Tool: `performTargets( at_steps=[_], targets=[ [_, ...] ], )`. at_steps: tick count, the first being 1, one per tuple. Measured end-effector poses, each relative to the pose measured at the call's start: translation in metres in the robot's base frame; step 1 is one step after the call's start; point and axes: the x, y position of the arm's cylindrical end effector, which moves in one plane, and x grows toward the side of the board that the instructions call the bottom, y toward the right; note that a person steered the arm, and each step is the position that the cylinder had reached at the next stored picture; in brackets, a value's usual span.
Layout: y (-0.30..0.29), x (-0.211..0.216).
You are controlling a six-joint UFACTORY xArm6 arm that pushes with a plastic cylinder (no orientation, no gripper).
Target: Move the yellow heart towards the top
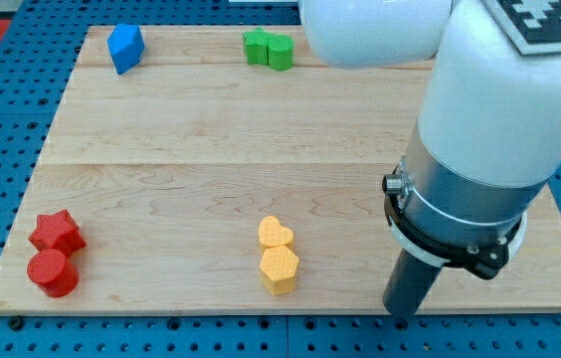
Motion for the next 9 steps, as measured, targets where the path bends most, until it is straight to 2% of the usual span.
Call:
performTargets(
  at_steps=[4, 6, 8, 9],
  targets=[
    [-0.043, 0.0],
    [-0.085, -0.001],
    [-0.127, -0.073],
    [-0.129, -0.102]
  ],
)
